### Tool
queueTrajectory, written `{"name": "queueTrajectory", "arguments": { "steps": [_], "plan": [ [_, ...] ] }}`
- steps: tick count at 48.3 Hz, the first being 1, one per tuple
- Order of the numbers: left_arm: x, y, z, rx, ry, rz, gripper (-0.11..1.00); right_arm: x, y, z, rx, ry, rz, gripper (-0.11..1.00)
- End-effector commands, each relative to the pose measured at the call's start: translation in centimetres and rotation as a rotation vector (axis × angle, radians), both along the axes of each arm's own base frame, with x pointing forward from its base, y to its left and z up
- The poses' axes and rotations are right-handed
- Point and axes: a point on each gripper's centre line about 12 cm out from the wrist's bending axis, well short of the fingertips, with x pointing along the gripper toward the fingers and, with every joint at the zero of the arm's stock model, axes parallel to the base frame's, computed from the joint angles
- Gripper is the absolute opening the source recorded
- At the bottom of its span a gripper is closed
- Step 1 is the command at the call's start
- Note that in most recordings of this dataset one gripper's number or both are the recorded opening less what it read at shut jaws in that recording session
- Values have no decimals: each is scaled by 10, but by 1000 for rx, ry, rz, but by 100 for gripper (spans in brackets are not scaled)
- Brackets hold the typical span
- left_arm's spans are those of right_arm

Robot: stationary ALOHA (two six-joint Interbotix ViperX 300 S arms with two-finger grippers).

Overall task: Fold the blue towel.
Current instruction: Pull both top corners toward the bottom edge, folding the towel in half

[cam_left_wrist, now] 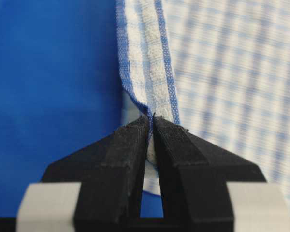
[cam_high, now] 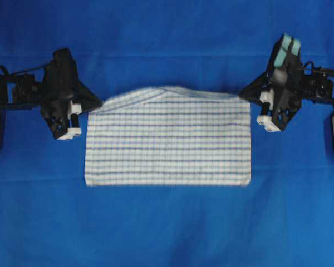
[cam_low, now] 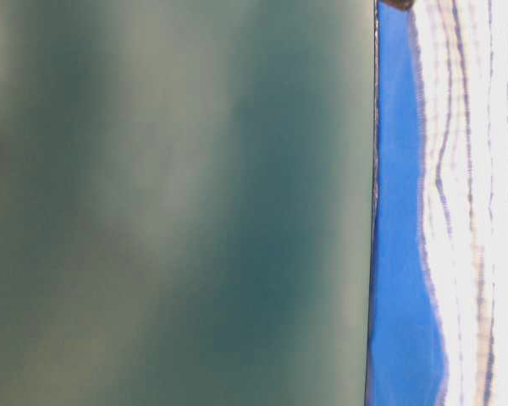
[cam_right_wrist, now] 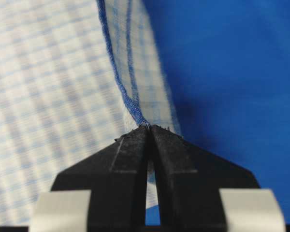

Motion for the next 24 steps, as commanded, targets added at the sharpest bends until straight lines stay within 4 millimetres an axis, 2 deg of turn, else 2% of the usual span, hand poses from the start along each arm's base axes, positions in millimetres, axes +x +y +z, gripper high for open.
{"name": "queueTrajectory", "arguments": {
  "steps": [1,14,24],
  "plan": [
    [2,-14,9,-7,-21,-46,3,3,16,8,14,-21,46,3],
    [0,-55,14,-70,-18,-138,3,3,65,4,98,11,165,3],
    [-1,-84,16,-129,-20,-195,3,2,93,3,146,16,231,3]
  ]
}}
